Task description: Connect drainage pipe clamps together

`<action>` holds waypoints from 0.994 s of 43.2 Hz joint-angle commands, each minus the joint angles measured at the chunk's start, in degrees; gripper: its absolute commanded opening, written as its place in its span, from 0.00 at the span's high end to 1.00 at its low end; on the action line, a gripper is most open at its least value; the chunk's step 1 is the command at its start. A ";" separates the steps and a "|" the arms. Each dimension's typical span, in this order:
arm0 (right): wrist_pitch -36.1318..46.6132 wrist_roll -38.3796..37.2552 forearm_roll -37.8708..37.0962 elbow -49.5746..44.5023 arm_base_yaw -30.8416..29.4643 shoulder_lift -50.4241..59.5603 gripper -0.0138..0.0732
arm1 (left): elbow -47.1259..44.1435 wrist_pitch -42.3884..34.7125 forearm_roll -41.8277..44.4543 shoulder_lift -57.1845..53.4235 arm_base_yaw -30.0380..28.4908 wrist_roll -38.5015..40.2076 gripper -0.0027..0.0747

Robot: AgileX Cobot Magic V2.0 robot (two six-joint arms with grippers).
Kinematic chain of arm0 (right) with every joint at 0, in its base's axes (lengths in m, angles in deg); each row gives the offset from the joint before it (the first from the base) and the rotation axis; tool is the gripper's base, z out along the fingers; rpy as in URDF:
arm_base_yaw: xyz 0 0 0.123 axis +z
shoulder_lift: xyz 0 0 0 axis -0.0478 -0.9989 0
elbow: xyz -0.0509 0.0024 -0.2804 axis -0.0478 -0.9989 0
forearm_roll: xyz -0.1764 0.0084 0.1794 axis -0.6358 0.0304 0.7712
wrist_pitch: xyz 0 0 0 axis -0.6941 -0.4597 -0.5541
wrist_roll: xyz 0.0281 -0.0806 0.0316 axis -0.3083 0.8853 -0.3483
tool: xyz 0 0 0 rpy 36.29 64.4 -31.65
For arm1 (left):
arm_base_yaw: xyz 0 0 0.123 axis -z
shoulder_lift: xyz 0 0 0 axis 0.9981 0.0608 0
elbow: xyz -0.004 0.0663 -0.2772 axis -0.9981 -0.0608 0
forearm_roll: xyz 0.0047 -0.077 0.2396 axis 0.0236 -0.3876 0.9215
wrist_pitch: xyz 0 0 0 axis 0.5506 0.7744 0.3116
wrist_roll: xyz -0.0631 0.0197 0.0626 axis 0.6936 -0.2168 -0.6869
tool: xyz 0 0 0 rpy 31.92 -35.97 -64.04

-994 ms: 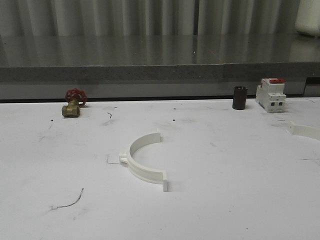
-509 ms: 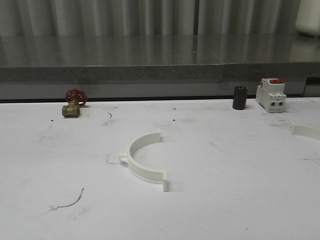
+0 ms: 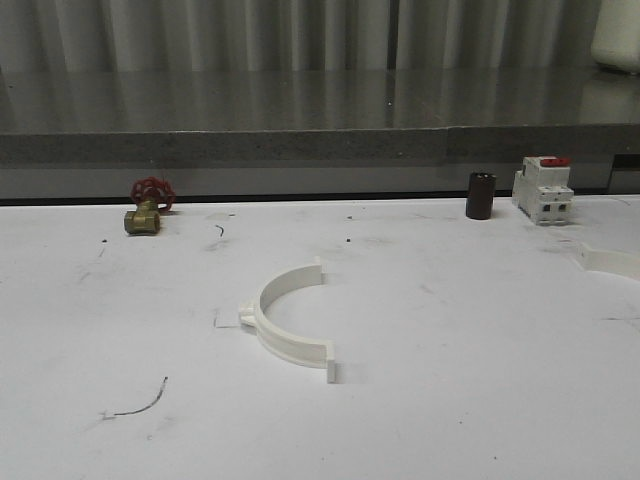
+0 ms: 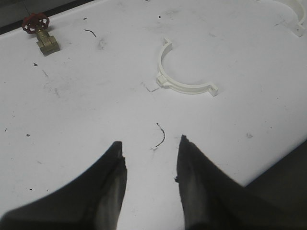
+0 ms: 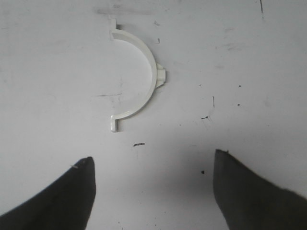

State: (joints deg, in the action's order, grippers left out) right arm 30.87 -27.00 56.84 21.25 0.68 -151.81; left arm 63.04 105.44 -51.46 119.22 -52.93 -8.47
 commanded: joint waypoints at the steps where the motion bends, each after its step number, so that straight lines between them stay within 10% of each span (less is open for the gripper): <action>1: 1.43 3.84 3.66 4.51 -2.88 -4.91 0.22 | 1.45 -4.16 -0.01 -0.07 -0.20 0.77 0.63; 11: 0.32 13.53 15.80 10.55 -8.68 -18.24 0.22 | 1.45 -4.16 -0.01 -0.07 -0.20 0.77 0.63; 43: 3.39 21.81 15.27 22.97 -6.57 -44.84 0.22 | 1.45 -4.16 -0.01 -0.07 -0.20 0.77 0.63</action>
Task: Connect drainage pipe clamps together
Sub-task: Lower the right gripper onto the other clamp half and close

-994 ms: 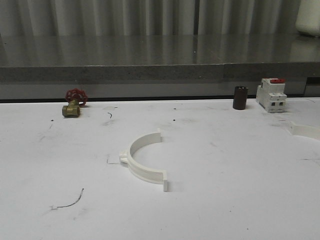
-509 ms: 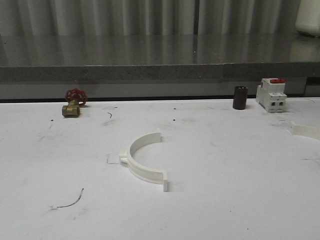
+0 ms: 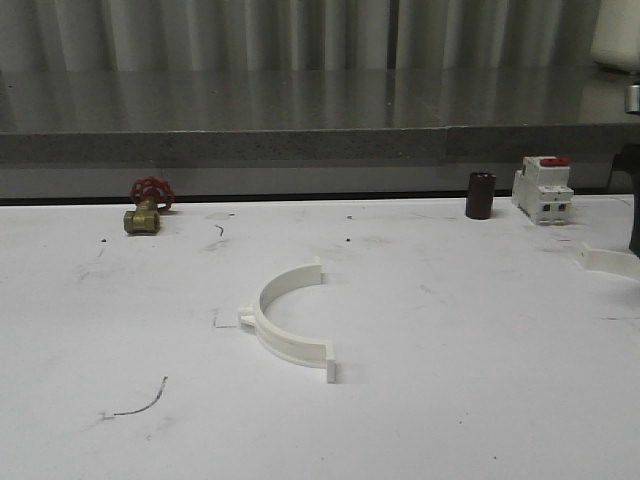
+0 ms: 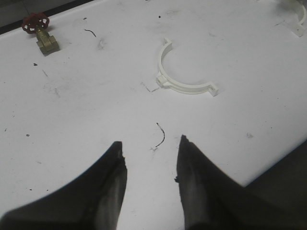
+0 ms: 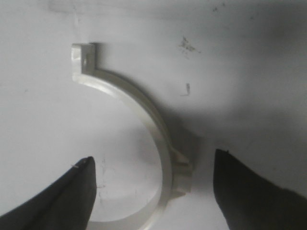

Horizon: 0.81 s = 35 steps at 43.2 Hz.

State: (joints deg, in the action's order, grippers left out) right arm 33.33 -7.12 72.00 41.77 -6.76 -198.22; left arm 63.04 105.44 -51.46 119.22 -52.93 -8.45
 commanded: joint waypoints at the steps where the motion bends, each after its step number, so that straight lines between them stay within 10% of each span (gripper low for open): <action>1: 1.11 1.94 -0.41 2.65 1.27 1.08 0.22 | 1.45 -4.16 -0.01 -0.07 -0.20 0.75 0.63; 11: 2.33 1.76 -5.46 3.05 3.25 -0.30 0.24 | 1.45 -4.16 -0.01 -0.07 -0.20 0.75 0.63; 35: 1.34 1.71 -5.99 3.05 3.25 -0.30 0.78 | 1.45 -4.16 -0.01 -0.07 -0.20 0.75 0.63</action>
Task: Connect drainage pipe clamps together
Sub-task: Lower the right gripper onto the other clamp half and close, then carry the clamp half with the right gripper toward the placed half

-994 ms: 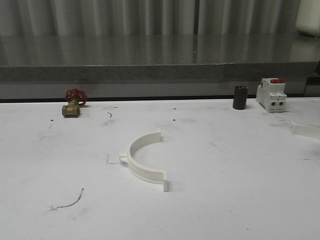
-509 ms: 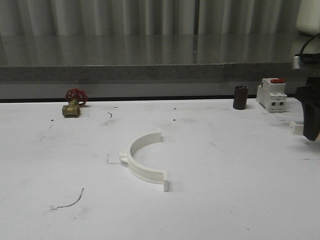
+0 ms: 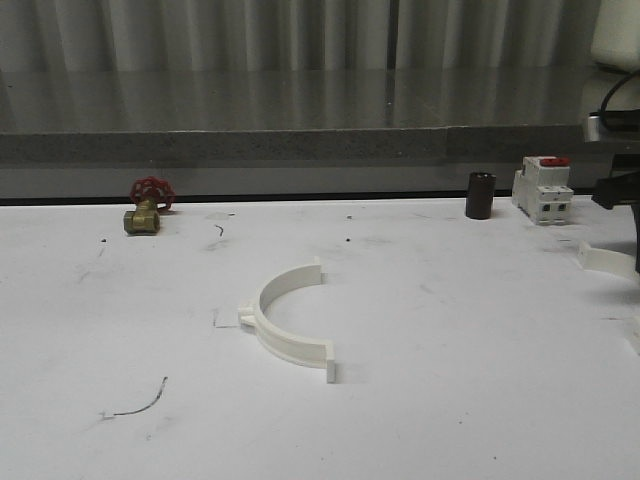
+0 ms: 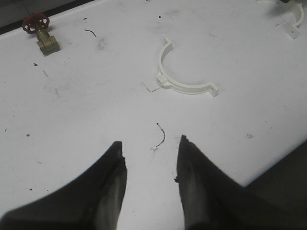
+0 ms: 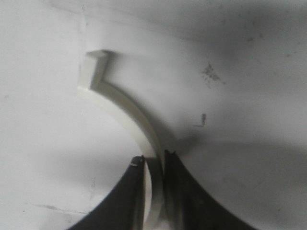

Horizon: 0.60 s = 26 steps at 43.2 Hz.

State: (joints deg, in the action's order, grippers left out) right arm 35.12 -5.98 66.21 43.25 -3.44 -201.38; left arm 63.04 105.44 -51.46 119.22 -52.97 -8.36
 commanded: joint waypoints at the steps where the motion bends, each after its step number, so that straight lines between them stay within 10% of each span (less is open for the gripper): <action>1: -0.52 0.57 -0.20 1.57 -0.08 2.86 0.79 | 1.45 -4.16 -0.01 -0.07 -0.16 0.65 0.63; 26: -7.87 0.57 1.83 5.24 -0.08 6.20 0.84 | 1.45 -4.16 -0.01 -0.07 -0.16 0.65 0.63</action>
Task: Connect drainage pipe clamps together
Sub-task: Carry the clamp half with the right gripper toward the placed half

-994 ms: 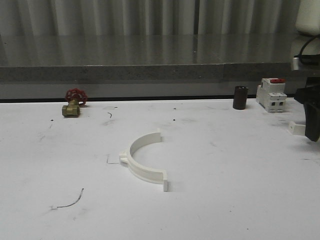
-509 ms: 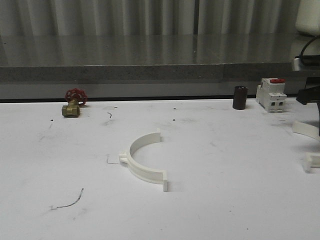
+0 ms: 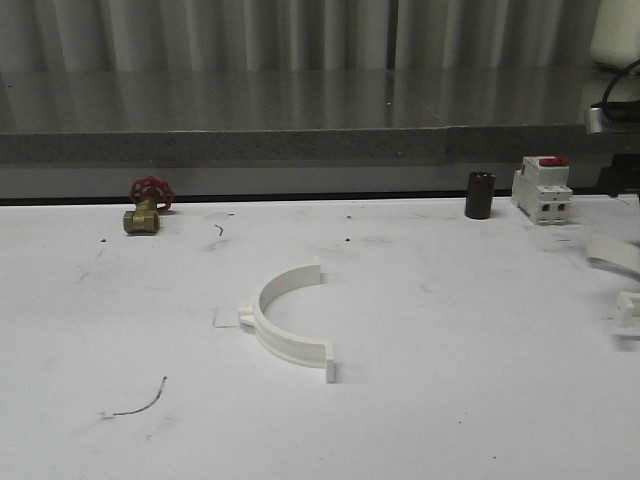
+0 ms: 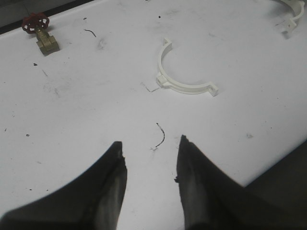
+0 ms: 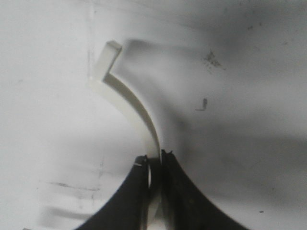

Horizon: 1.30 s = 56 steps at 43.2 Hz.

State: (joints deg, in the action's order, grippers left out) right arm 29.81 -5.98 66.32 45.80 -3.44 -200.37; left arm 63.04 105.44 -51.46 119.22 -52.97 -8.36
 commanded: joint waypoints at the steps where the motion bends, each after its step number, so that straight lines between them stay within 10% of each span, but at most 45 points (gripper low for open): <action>1: -3.00 0.57 2.26 2.81 -0.08 5.54 0.84 | 1.45 -4.16 -0.01 -0.07 -0.16 0.65 0.63; 34: -9.88 -9.79 -3.22 9.99 30.77 7.31 0.84 | 1.45 -4.16 -0.01 -0.07 -0.16 0.65 0.63; 56: -9.37 -10.13 -5.82 19.48 34.11 -4.78 0.84 | 1.45 -4.16 -0.01 -0.07 -0.16 0.65 0.63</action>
State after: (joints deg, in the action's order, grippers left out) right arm 19.67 -16.37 62.04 63.05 30.52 -207.50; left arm 63.04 105.34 -51.46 119.22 -52.97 -8.24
